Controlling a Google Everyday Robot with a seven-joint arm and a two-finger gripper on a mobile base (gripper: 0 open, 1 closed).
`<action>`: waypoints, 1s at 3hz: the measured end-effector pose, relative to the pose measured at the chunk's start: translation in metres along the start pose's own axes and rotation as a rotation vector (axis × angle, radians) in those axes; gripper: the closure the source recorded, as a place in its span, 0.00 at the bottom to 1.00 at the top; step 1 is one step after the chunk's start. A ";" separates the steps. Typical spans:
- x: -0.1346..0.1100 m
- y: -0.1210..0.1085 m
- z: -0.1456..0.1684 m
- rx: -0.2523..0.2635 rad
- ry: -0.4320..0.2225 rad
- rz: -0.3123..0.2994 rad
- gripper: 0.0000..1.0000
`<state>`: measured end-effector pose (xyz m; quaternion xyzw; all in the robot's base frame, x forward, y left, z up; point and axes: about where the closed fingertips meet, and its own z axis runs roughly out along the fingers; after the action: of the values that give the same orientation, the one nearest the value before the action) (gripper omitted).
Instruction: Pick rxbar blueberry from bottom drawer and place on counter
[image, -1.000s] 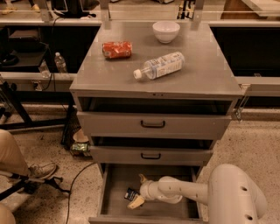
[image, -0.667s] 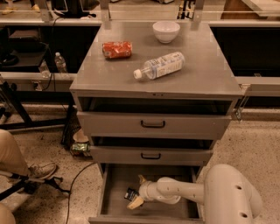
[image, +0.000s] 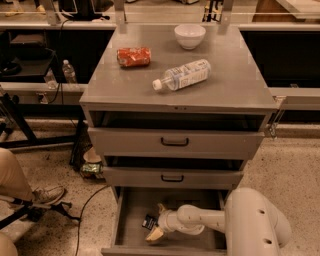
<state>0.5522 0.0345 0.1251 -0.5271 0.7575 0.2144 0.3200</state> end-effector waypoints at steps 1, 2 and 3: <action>0.009 0.002 0.006 -0.013 0.015 0.011 0.00; 0.015 0.002 0.011 -0.022 0.027 0.022 0.00; 0.019 0.003 0.017 -0.032 0.033 0.027 0.15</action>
Offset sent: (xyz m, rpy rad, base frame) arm 0.0005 -0.0069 -0.0281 -0.0247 0.0549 -0.0059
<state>0.5493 0.0337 0.0996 -0.5254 0.7662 0.2221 0.2959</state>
